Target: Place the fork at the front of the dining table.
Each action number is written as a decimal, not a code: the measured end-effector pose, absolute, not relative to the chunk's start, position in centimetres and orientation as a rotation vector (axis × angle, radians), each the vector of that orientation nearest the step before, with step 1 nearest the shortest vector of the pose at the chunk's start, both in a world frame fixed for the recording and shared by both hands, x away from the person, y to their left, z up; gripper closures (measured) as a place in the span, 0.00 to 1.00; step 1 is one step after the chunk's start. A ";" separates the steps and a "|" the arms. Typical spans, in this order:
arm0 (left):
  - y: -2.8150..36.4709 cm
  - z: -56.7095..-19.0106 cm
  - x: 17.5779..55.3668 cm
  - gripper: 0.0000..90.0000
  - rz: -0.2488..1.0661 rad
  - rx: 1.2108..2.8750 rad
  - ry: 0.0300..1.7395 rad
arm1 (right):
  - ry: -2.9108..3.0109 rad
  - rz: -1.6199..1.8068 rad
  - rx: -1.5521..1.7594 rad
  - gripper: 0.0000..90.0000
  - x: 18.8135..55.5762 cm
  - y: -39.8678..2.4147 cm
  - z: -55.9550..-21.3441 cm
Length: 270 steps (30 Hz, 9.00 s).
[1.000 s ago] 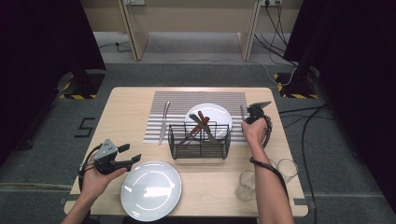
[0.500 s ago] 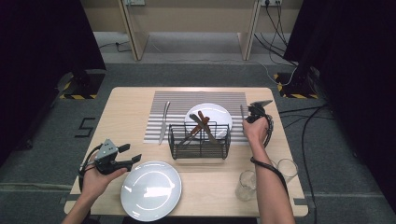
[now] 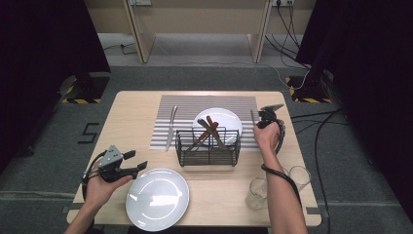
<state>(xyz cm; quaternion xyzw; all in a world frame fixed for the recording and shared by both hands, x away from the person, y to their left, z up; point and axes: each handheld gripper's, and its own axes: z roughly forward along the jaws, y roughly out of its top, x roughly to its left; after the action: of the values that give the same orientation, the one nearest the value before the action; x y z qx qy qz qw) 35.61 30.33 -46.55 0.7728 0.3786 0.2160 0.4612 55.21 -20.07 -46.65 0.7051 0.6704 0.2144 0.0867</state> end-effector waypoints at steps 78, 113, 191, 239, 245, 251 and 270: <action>30.0 -46.5 35.6 0.36 0.529 1.904 0.922 | 2.008 0.663 2.028 0.74 53.4 -18.8 -44.3; 29.9 -46.5 35.5 0.36 0.526 1.906 0.918 | 2.043 0.666 2.030 0.70 51.3 -19.5 -43.0; 29.5 -46.5 35.4 0.36 0.518 1.914 0.912 | 2.165 0.734 1.935 0.69 40.3 -21.1 -38.1; 29.2 -46.6 35.5 0.36 0.514 1.924 0.903 | 2.203 0.669 1.946 0.75 34.7 -21.4 -38.2; 29.2 -46.5 35.5 0.36 0.514 1.919 0.905 | 2.217 0.644 1.956 0.79 35.0 -21.4 -38.6; 29.2 -46.6 35.6 0.36 0.514 1.922 0.903 | 2.231 0.640 1.978 0.88 35.3 -21.3 -38.7; 29.3 -46.4 35.6 0.36 0.515 1.913 0.908 | 2.282 0.626 1.958 0.93 37.7 -19.5 -38.6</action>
<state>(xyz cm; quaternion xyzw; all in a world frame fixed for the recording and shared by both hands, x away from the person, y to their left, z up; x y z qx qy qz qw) 35.58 29.34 -46.44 0.7782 0.3693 0.2096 0.4628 37.74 -19.53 -38.64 0.6372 0.7425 0.2036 0.0350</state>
